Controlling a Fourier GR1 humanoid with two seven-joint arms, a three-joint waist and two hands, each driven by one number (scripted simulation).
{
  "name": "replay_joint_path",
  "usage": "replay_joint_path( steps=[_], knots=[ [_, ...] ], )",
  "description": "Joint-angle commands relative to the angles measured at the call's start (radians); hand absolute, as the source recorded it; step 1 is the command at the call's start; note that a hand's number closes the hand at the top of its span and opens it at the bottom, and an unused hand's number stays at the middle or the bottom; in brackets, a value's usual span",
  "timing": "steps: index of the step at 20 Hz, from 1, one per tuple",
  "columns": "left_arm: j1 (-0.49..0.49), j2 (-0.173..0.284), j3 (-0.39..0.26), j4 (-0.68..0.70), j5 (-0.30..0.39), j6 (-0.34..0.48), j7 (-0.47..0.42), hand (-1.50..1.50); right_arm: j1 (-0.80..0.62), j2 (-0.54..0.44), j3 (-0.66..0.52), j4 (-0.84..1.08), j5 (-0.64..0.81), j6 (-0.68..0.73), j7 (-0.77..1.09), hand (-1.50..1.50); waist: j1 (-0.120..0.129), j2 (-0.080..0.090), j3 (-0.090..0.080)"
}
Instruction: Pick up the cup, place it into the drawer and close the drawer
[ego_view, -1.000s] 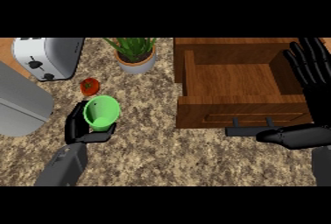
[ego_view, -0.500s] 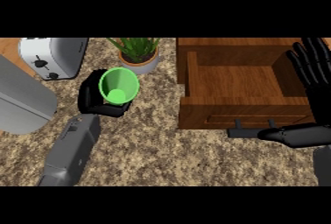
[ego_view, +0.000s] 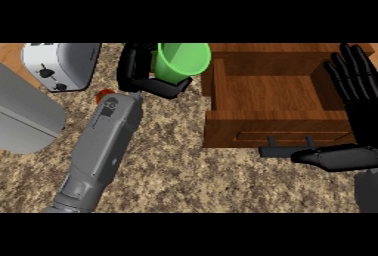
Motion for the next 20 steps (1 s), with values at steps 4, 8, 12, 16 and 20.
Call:
replay_joint_path(
  steps=[4,8,12,16,20],
  knots=[
    [-0.214,-0.013,-0.098,-0.003,0.030,0.166,0.202,1.50,-0.042,0.008,-0.010,0.062,0.023,-0.019,-0.041,-1.50,-0.014,0.008,0.000],
    [-0.368,-0.013,-0.171,0.159,0.083,0.296,0.292,1.50,-0.018,0.001,0.012,0.000,0.012,0.007,-0.018,-1.50,-0.059,0.013,0.000],
    [-0.470,-0.013,-0.173,0.288,0.083,0.333,0.362,1.50,-0.056,-0.034,-0.034,0.078,-0.031,0.045,-0.039,-1.50,-0.052,0.018,0.001],
    [-0.476,-0.013,-0.249,0.416,0.124,0.362,0.324,1.50,-0.088,-0.017,0.001,0.035,-0.010,0.017,0.006,-1.50,-0.080,0.025,0.000],
    [-0.478,-0.013,-0.333,0.485,0.168,0.307,0.356,1.50,-0.118,-0.002,0.019,0.058,-0.006,0.021,-0.024,-1.50,-0.117,0.035,0.001]
  ],
)
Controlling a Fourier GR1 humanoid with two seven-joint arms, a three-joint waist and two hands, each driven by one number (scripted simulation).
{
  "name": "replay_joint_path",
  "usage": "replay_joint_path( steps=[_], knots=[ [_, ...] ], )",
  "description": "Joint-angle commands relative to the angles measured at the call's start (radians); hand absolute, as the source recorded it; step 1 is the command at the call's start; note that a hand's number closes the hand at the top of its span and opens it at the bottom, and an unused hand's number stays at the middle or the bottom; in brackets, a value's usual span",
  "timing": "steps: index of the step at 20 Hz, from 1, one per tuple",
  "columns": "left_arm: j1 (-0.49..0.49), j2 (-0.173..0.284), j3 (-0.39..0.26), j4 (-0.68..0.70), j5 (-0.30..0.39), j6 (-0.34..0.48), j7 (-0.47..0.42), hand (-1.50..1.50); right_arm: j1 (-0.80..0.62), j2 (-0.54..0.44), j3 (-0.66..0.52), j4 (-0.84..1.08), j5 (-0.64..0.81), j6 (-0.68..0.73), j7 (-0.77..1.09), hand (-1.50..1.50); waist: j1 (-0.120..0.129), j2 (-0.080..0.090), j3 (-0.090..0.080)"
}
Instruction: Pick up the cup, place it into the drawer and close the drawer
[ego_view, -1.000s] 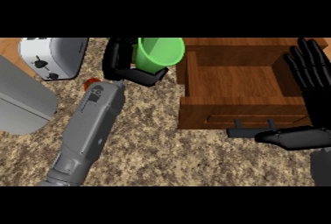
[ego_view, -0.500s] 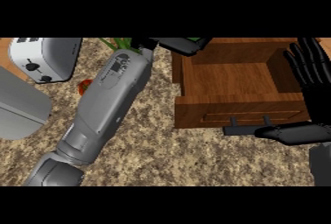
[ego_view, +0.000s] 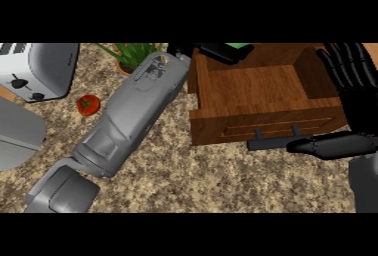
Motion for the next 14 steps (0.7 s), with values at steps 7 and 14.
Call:
replay_joint_path(
  steps=[7,14],
  knots=[
    [0.007,0.000,-0.185,0.112,0.061,-0.067,0.067,1.50,-0.044,0.015,0.051,0.026,-0.004,0.033,-0.011,-1.50,-0.093,0.023,0.001],
    [0.062,0.000,-0.175,0.076,0.160,-0.081,-0.036,-1.50,-0.046,0.040,0.088,0.027,-0.064,0.091,-0.024,-1.50,-0.112,0.032,0.000]
  ],
)
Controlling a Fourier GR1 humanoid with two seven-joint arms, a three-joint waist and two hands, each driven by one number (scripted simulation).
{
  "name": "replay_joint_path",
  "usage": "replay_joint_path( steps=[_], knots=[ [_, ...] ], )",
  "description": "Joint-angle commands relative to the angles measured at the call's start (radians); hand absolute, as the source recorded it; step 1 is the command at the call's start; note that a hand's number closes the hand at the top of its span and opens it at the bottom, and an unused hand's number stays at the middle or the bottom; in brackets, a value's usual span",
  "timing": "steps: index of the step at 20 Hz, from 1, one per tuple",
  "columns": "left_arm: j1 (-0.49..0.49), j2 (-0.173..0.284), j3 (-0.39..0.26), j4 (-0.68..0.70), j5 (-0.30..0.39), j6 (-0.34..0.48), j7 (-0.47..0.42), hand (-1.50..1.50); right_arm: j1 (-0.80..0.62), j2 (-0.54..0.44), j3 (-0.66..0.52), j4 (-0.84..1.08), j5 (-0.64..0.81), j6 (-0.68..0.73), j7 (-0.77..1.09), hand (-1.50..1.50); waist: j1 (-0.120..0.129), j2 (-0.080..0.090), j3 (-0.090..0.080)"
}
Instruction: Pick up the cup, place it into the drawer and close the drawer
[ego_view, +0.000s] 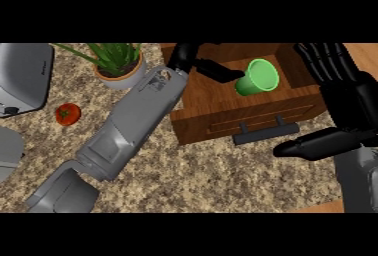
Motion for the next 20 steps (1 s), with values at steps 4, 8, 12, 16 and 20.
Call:
replay_joint_path(
  steps=[4,8,12,16,20],
  knots=[
    [0.042,0.000,0.034,-0.070,0.142,-0.028,-0.115,-1.50,-0.042,0.014,0.095,-0.004,-0.131,0.156,0.021,1.50,-0.013,0.006,-0.002],
    [0.049,0.000,0.054,-0.101,0.209,-0.030,-0.208,-1.50,0.011,-0.007,0.180,0.002,-0.192,0.280,0.061,1.50,-0.003,-0.003,-0.002],
    [0.043,0.000,0.061,-0.095,0.250,0.018,-0.243,-1.50,0.044,-0.132,0.266,-0.046,-0.117,0.392,0.140,1.50,0.024,-0.023,-0.003],
    [0.030,0.000,0.058,-0.081,0.281,0.052,-0.262,-1.50,0.084,-0.205,0.271,-0.047,0.007,0.404,0.152,-1.50,0.077,-0.031,-0.001],
    [0.029,0.000,0.077,-0.056,0.301,0.053,-0.272,-1.50,0.075,-0.217,0.310,-0.022,0.290,0.324,0.064,-1.50,0.122,-0.027,0.000]
  ],
)
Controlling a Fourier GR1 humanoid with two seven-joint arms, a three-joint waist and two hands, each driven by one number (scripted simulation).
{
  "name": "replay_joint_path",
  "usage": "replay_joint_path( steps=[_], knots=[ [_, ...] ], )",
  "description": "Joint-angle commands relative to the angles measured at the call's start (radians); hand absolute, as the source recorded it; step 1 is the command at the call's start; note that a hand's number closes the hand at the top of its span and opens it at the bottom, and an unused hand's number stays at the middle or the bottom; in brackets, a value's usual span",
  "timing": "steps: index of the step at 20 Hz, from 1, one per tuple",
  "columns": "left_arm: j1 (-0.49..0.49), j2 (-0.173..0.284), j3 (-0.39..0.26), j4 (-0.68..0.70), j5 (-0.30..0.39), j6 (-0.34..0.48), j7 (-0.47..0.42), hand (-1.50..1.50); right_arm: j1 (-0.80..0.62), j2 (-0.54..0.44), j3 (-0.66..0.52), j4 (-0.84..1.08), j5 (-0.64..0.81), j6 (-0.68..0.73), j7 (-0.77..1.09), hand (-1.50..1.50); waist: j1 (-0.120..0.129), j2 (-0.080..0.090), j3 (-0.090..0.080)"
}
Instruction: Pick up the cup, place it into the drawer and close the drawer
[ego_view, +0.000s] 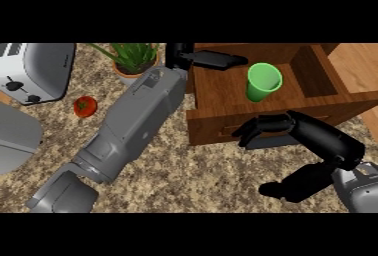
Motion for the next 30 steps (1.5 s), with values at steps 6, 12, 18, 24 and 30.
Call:
replay_joint_path(
  steps=[6,12,18,24,30],
  knots=[
    [0.073,0.000,0.039,-0.018,0.029,-0.057,-0.089,-1.50,0.048,0.047,0.155,0.231,0.431,-0.184,-0.121,-1.50,0.103,-0.011,0.000],
    [0.155,0.055,0.057,-0.082,0.032,-0.130,-0.089,-1.50,-0.089,0.061,0.177,0.630,0.537,-0.224,-0.287,-1.50,0.169,-0.012,0.001],
    [0.255,0.070,0.038,-0.195,0.035,-0.149,-0.050,-1.50,-0.229,0.097,0.101,0.990,0.592,-0.369,-0.434,1.50,0.211,-0.012,0.003],
    [0.325,0.139,0.037,-0.258,0.041,-0.205,-0.020,-1.50,-0.390,0.061,-0.042,1.179,0.534,-0.428,-0.567,1.50,0.240,-0.001,0.004],
    [0.400,0.154,0.019,-0.312,0.037,-0.241,-0.027,-1.50,-0.542,0.002,-0.143,1.300,0.501,-0.475,-0.573,1.50,0.278,0.012,0.005]
  ],
)
